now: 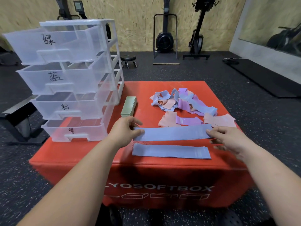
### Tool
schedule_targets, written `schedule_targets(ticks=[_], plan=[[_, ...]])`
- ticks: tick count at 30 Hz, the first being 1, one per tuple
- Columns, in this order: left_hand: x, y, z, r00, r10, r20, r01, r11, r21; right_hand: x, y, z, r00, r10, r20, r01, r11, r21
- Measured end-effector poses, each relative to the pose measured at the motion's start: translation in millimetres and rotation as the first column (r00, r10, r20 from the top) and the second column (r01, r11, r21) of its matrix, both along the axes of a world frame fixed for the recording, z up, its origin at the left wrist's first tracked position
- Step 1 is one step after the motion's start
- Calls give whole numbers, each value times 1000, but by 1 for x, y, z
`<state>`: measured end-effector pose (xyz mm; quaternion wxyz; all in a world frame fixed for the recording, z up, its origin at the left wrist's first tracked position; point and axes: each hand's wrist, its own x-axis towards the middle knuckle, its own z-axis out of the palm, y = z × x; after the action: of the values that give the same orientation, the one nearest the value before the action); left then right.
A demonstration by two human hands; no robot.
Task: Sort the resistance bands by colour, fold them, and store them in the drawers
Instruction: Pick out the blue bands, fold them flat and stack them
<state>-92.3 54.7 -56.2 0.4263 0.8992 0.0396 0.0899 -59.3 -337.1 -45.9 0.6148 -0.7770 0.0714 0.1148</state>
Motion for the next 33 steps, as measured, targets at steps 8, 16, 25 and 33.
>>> schedule_targets(ticks=[8, 16, 25, 33], plan=[[-13, 8, -7, 998, 35, -44, -37, 999, -29, -14, -6, -3, 998, 62, 33, -54, 976, -209], [-21, -1, -17, 1000, 15, -13, -12, 982, 191, -14, 2, -16, 979, 125, 159, -29, 866, -498], [-21, 1, -27, 998, -56, -22, 60, 905, 422, -14, 2, -21, 975, 203, 94, -84, 723, -686], [-26, 14, -8, 919, -250, -305, 360, 845, 394, -9, -16, -17, 862, 504, 45, -314, 603, -733]])
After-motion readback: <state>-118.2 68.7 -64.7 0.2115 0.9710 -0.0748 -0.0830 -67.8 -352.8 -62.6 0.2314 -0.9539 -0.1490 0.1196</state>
